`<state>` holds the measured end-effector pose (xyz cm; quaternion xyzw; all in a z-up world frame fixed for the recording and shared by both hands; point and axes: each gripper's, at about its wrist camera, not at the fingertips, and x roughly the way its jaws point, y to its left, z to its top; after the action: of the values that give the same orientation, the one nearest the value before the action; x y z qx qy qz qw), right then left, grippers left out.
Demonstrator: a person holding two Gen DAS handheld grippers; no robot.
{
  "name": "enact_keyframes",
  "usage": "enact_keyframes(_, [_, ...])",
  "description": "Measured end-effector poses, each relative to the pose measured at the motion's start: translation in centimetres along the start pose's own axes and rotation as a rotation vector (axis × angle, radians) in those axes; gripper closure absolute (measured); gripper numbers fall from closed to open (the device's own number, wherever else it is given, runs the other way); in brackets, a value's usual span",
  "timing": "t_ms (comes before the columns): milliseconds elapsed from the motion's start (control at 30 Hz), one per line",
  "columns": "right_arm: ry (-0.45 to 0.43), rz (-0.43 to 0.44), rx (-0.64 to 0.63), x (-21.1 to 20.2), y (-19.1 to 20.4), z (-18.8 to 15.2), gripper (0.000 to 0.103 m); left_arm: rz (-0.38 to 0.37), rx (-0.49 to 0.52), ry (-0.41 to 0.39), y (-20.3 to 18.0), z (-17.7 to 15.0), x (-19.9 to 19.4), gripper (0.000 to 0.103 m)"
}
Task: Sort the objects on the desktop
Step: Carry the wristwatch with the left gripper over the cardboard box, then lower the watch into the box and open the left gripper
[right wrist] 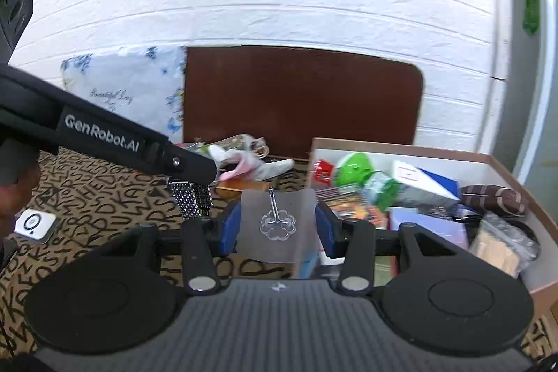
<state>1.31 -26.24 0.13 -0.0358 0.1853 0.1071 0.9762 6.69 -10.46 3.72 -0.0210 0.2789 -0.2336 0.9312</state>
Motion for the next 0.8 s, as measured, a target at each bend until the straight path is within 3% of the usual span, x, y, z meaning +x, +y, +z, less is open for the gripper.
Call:
enact_keyframes(433, [-0.034,-0.114,0.061,-1.7,-5.4,-0.3,0.057,-0.128,0.065,-0.007,-6.4,3.1,2.9,0.067])
enact_keyframes(800, [-0.018,-0.188,0.101,-0.8,-10.2,-1.3,0.057,-0.168,0.064,0.047,-9.0,4.7,8.1,0.067])
